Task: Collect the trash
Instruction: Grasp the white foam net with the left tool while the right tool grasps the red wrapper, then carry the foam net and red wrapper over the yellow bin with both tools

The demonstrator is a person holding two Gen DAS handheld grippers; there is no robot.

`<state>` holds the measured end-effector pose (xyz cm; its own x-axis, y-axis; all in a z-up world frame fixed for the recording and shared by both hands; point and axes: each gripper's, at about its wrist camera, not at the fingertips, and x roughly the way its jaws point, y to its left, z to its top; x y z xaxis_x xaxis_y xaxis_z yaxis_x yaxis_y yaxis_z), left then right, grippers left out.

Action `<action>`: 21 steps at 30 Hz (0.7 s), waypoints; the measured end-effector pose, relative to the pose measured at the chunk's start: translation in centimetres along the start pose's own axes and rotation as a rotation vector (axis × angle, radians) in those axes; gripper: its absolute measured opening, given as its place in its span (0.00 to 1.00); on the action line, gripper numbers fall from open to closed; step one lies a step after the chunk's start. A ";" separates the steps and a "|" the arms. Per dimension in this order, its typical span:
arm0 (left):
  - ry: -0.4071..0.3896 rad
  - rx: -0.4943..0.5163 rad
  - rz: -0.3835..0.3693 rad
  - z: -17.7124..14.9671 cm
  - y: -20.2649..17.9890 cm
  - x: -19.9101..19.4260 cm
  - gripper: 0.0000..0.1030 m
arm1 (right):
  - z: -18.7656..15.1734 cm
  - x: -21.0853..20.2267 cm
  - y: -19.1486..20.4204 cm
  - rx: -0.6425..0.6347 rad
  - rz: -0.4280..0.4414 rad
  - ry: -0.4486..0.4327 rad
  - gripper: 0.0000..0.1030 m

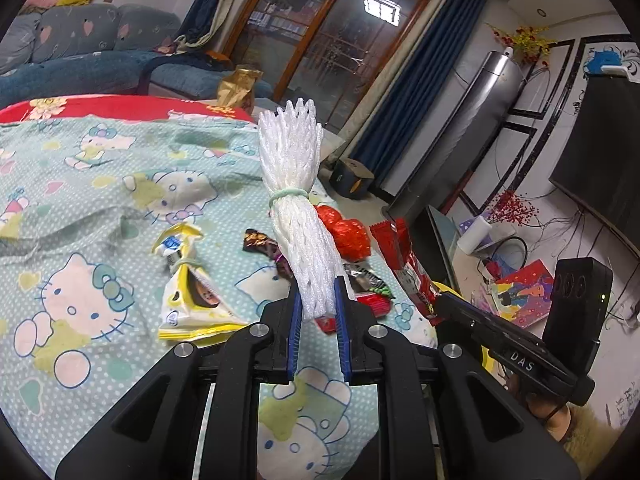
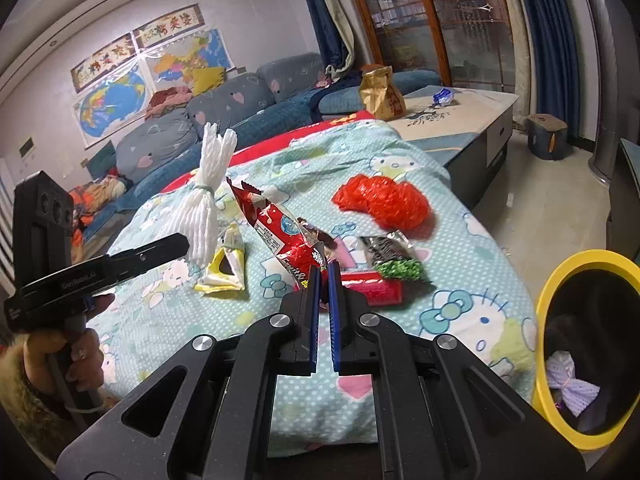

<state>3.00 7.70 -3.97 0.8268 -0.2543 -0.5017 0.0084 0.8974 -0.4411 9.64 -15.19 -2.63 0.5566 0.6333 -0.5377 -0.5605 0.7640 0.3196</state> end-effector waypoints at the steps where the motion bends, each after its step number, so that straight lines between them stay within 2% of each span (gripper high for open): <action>1: -0.001 0.005 -0.002 0.0 -0.2 0.0 0.15 | 0.0 -0.2 -0.1 0.003 -0.005 -0.007 0.02; 21: -0.009 0.108 -0.077 0.5 -5.3 1.6 0.14 | 1.1 -3.1 -3.6 0.055 -0.099 -0.084 0.02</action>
<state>4.50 2.74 -2.09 0.8264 -0.3207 -0.4628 0.1318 0.9093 -0.3948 10.60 -19.76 -1.26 0.6581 0.5610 -0.5023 -0.4674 0.8273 0.3116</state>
